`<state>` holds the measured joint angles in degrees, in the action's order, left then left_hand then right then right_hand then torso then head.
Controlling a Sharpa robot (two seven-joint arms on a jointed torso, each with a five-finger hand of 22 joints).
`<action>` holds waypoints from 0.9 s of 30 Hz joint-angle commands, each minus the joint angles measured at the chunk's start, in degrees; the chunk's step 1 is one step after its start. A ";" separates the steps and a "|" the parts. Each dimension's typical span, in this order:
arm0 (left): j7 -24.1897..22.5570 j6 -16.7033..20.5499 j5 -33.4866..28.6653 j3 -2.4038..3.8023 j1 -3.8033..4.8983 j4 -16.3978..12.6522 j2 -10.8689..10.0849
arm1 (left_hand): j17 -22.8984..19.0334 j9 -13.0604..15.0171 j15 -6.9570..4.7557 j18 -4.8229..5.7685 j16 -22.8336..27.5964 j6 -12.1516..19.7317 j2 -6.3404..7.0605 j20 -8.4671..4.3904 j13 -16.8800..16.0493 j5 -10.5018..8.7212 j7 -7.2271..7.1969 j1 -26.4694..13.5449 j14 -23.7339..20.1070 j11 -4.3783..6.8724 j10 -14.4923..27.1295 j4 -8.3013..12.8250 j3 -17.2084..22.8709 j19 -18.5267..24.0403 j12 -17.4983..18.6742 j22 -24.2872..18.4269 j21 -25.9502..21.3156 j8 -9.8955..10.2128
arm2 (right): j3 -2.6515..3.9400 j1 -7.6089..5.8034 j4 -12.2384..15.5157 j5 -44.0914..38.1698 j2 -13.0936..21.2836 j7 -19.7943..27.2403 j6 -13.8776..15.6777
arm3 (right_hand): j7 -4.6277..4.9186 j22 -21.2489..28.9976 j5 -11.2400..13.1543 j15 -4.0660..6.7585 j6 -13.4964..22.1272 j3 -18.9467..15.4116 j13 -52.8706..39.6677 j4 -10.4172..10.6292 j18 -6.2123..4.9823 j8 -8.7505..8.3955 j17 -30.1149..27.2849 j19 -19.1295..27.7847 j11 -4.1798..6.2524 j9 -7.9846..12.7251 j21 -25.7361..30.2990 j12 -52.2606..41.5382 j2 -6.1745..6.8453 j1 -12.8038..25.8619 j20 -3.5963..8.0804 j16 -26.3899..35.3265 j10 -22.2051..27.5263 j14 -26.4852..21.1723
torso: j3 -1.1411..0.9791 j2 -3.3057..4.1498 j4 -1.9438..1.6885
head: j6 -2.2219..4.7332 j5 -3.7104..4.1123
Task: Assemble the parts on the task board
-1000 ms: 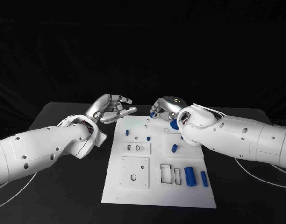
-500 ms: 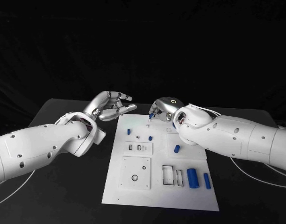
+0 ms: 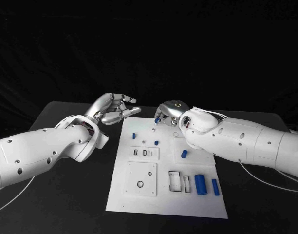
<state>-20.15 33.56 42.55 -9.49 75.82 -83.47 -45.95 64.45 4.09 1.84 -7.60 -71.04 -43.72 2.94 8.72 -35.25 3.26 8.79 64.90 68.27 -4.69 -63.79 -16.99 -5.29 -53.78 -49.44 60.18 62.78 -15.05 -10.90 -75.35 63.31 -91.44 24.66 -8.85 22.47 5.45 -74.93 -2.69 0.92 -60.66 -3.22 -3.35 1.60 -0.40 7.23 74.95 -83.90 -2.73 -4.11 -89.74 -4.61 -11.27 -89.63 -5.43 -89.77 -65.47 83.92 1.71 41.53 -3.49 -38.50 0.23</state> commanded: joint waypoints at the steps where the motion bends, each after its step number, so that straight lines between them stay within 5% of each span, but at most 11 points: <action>1: -0.36 -0.12 0.25 0.05 0.11 -0.17 0.02 | -0.08 -0.03 0.14 -0.30 0.25 -0.31 -0.44 -0.02 0.06 -0.32 0.04 0.04 -0.38 0.03 0.01 0.23 0.25 0.31 0.23 0.09 -0.17 0.34 | 0.02 0.06 -0.40 -2.62 -0.39 -0.22 -1.30 | -0.10 -15.07 -0.18 -0.20 -0.13 0.30 -0.06 0.06 0.40 0.29 15.05 -6.10 -0.21 -0.25 -0.26 0.46 0.05 -0.35 -0.21 -0.23 0.01 6.08 | 0.07 -0.04 0.04 | -0.19 -0.11; 24: -0.27 -0.15 0.25 0.05 0.17 -0.62 -0.23 | -0.30 -0.03 0.14 -0.36 0.45 -0.41 -0.47 -0.02 0.09 -0.32 0.03 0.20 -0.59 0.04 -0.04 0.24 0.19 0.52 0.27 -0.06 -0.42 0.44 | 0.02 0.44 -2.74 -2.63 -1.74 -0.68 -2.57 | -0.22 -15.07 -0.17 -0.11 0.06 0.41 -0.05 0.34 0.40 -0.07 15.05 -6.10 -0.14 -0.16 -0.26 0.91 0.16 -0.16 -0.19 -0.23 0.22 6.08 | 0.05 0.01 -0.46 | -0.81 0.14; 27: -0.25 -0.19 0.25 0.05 0.19 -0.74 -0.31 | -0.30 -0.03 0.14 -0.36 0.45 -0.41 -0.47 -0.02 0.09 -0.32 0.03 0.20 -0.59 0.04 -0.04 0.24 0.19 0.52 0.27 -0.06 -0.42 0.44 | 0.02 0.47 -2.93 -2.71 -1.82 -0.68 -2.43 | -0.23 -15.07 -0.17 -0.10 0.09 0.43 -0.05 0.36 0.40 -0.12 15.05 -6.10 -0.14 -0.15 -0.26 0.96 0.17 -0.16 -0.19 -0.23 0.26 6.08 | 0.05 0.02 -0.31 | -0.73 0.35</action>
<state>-20.11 33.55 42.61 -9.49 75.87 -83.97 -46.31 64.20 4.09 2.04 -7.59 -70.76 -43.71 2.94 8.72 -35.26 3.26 8.79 64.90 68.06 -4.69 -63.79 -16.99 -5.29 -53.78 -49.44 60.19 62.56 -14.81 -10.90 -74.91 60.48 -93.13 22.94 -9.18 20.76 5.29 -74.91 -2.62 0.92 -60.34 -3.00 -3.44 1.83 -0.39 7.18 74.93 -83.90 -2.74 -4.25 -89.74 -3.86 -11.11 -89.76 -5.43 -89.77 -65.46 83.93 1.74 41.59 -3.82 -39.24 0.47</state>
